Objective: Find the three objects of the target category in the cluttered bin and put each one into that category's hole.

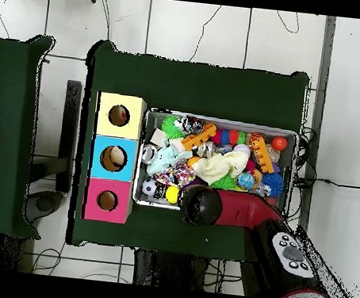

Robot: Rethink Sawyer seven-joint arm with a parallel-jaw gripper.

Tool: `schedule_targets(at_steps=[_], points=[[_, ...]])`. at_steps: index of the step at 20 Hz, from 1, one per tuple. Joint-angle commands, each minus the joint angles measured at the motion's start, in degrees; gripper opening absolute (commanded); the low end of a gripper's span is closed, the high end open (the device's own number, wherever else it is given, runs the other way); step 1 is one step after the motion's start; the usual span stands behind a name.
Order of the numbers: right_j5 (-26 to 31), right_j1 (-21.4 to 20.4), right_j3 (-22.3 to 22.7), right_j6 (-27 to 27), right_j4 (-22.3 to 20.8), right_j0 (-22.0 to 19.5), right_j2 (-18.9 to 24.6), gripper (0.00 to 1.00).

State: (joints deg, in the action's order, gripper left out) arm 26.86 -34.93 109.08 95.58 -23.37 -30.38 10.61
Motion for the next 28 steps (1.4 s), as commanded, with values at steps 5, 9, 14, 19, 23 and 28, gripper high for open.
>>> schedule_targets(at_steps=[5, 9, 14, 19, 23, 28], points=[[-15.93, 6.39, 5.74, 1.65, -2.33, -7.62, 13.81, 1.0], [-18.32, 5.86, 5.18, 2.75, -3.85, -5.74, 11.65, 1.0], [-20.51, 4.98, 3.76, 3.11, -6.01, -2.96, 8.65, 1.0], [-20.01, 6.14, 2.26, 3.58, -6.16, -2.47, 8.5, 1.0], [-21.15, 8.63, 0.07, 4.44, -6.18, -1.2, 6.94, 1.0], [-21.64, 7.66, -0.99, 5.16, -6.55, 1.5, 3.95, 1.0]])
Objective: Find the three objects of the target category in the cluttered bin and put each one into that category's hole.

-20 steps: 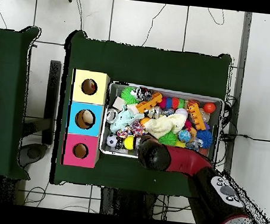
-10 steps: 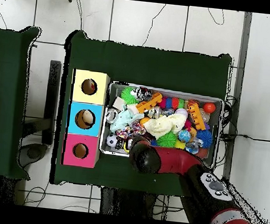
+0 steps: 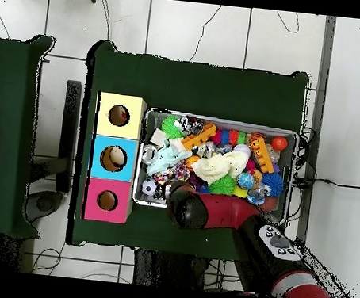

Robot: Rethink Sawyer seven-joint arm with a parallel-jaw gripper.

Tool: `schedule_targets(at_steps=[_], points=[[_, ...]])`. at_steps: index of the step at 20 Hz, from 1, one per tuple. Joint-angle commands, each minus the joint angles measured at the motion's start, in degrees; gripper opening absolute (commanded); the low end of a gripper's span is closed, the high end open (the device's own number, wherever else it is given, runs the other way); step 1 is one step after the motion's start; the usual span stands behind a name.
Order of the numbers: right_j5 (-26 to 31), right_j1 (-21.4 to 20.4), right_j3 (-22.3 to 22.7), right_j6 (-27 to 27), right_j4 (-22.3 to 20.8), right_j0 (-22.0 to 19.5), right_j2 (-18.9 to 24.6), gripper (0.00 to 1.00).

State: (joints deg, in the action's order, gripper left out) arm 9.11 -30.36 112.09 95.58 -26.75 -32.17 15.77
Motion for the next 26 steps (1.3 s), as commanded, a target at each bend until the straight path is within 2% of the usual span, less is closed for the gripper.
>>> schedule_targets(at_steps=[1, 11, 19, 26], points=[[-3.86, 2.72, -4.03, 5.17, -3.29, 3.76, -1.78, 1.0], [-3.62, 0.96, -7.05, 5.9, -2.9, 11.14, -10.56, 1.0], [-7.5, -0.74, -5.73, 5.39, -3.47, 10.74, -10.42, 1.0], [-10.69, -1.57, -5.04, 5.91, -4.43, 12.07, -12.18, 1.0]])
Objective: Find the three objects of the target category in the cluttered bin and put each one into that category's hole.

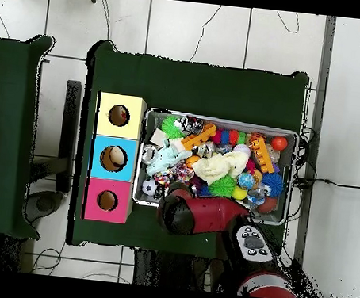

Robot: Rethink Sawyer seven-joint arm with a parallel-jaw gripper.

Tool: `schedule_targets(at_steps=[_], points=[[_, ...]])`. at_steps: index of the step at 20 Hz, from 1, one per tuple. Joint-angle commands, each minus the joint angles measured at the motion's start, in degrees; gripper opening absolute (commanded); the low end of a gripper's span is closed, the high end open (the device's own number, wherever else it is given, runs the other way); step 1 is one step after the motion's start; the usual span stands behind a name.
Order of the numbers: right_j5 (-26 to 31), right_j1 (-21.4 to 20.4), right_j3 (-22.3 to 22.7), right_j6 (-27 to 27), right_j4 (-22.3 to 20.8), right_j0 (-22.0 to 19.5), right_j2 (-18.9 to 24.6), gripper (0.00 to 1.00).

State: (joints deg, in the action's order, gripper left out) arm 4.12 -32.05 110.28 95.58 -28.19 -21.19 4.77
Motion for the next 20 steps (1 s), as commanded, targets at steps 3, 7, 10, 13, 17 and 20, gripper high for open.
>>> schedule_targets(at_steps=[3, 7, 10, 13, 17, 20], points=[[-7.66, 0.33, -2.91, 6.09, -3.43, 0.96, -1.69, 1.0], [-8.59, 0.98, -3.67, 6.38, -2.74, 1.37, -1.7, 1.0], [-9.5, 1.65, -4.96, 6.64, -1.9, 1.45, -1.2, 1.0], [-11.07, 2.07, -5.62, 7.03, -1.49, 2.16, -1.49, 1.0], [-11.23, 3.07, -6.65, 7.0, -0.86, 2.94, -1.89, 1.0], [-10.93, 3.91, -7.0, 6.53, -1.1, 2.47, -1.16, 1.0]])
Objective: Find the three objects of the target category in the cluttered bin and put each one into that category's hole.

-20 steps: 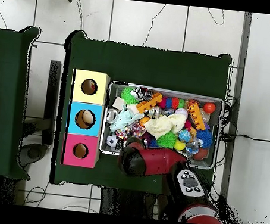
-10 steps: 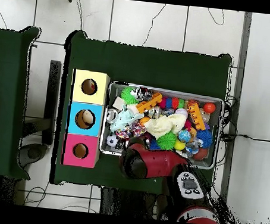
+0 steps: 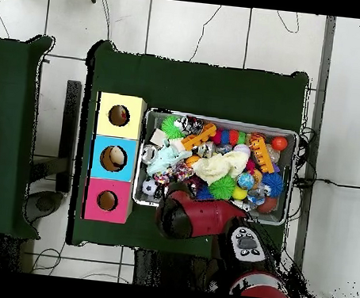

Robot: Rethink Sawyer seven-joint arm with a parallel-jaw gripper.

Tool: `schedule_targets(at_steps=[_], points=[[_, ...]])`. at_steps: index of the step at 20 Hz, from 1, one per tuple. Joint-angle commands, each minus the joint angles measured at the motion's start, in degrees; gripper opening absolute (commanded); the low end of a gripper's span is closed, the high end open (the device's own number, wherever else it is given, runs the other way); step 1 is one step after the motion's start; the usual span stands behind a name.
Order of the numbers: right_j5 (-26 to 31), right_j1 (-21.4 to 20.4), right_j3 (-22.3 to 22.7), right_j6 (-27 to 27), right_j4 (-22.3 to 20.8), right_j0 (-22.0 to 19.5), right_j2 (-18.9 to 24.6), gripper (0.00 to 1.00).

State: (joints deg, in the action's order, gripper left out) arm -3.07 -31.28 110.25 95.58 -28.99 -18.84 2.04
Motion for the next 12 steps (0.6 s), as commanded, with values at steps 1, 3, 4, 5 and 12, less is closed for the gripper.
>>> schedule_targets(at_steps=[1, 3, 4, 5, 12], points=[[-2.97, 3.55, -7.44, 6.2, -0.28, 0.23, 1.66, 1.0], [-3.0, 4.32, -8.09, 6.21, -0.12, 0.56, 1.47, 1.0], [-3.14, 4.4, -8.17, 6.23, -0.16, 0.65, 1.41, 1.0], [-3.2, 4.41, -8.17, 6.22, -0.22, 0.73, 1.3, 1.0], [-0.16, 4.67, -9.91, 5.13, -0.35, 3.52, -1.56, 1.0]])
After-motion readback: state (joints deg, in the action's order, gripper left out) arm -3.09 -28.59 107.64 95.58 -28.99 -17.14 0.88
